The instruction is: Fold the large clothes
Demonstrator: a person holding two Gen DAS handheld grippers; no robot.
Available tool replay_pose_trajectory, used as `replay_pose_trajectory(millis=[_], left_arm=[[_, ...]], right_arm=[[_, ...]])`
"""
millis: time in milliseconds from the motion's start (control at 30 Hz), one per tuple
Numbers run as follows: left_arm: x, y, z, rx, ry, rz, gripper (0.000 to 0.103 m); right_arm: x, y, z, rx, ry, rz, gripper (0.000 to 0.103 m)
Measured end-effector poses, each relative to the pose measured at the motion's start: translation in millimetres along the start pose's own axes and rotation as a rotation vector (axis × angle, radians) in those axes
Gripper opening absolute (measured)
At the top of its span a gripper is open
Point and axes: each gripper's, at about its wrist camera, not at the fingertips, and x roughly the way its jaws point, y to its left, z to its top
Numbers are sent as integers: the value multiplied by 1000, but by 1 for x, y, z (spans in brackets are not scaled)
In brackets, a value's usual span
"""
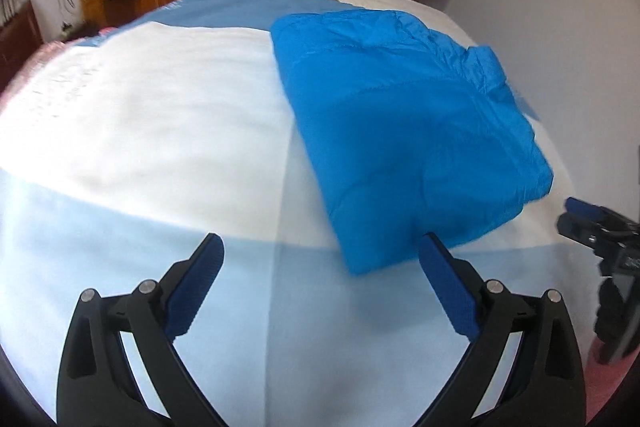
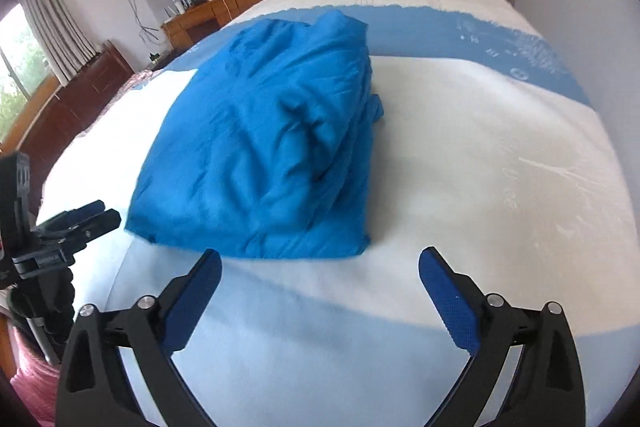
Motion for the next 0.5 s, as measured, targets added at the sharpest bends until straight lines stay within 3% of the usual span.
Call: replay_pose_trajectory(millis=[300, 500], left_arm=[[-49, -17, -24, 23, -99, 103, 97], [-68, -22, -36, 30, -118, 95, 97]], right_arm=[[-32, 34, -25, -14, -61, -2, 99], [-45, 41, -34, -6, -86, 11, 99]])
